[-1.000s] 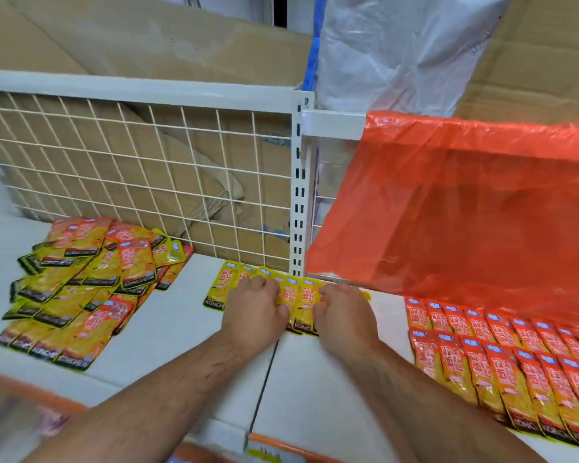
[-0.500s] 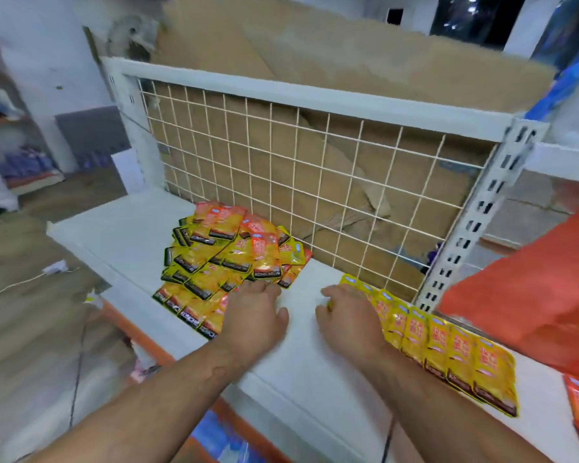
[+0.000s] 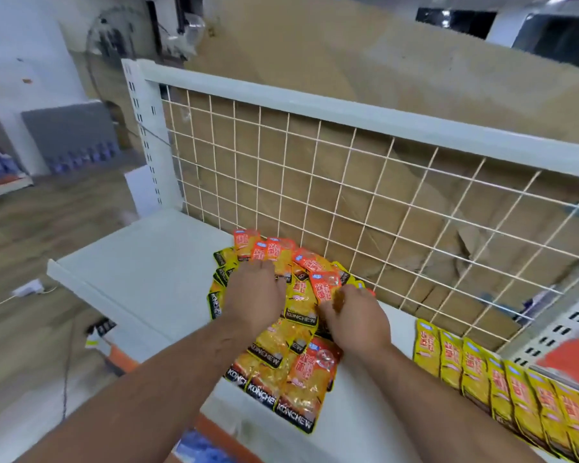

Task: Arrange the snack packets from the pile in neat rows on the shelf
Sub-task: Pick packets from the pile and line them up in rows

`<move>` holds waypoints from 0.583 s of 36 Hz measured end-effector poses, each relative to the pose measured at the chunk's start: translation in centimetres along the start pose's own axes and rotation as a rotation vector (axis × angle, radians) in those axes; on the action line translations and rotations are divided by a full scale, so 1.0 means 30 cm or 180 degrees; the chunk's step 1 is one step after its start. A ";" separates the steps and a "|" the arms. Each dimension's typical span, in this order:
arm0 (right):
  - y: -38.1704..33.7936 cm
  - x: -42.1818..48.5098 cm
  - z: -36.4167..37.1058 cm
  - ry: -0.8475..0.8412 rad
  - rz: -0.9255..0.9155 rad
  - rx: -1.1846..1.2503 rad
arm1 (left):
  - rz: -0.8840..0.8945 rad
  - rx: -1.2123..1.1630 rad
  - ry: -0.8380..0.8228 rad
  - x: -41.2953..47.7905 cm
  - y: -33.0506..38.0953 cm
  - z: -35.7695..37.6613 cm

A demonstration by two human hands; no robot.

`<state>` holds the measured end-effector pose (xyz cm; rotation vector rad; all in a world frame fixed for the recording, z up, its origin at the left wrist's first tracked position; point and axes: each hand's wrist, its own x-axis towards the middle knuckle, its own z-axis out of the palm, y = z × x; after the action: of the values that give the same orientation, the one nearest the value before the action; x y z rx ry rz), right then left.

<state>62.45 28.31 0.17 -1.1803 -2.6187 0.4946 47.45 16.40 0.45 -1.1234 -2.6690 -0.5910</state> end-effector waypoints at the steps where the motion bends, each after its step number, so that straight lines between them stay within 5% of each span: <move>1: -0.011 0.009 0.008 -0.0026 0.0080 0.0004 | 0.0015 0.0012 -0.0029 0.028 -0.012 0.000; 14: -0.050 0.064 0.032 -0.0052 0.0589 -0.0539 | -0.0198 -0.0140 -0.0483 0.203 -0.068 0.042; 21: -0.018 0.075 0.023 0.0004 0.0985 0.0534 | -0.0317 -0.0727 -0.0410 0.215 -0.053 0.028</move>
<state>60.38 29.53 -0.10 -1.5321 -2.3461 0.7531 41.80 19.90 1.27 -1.1240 -2.8375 -0.8895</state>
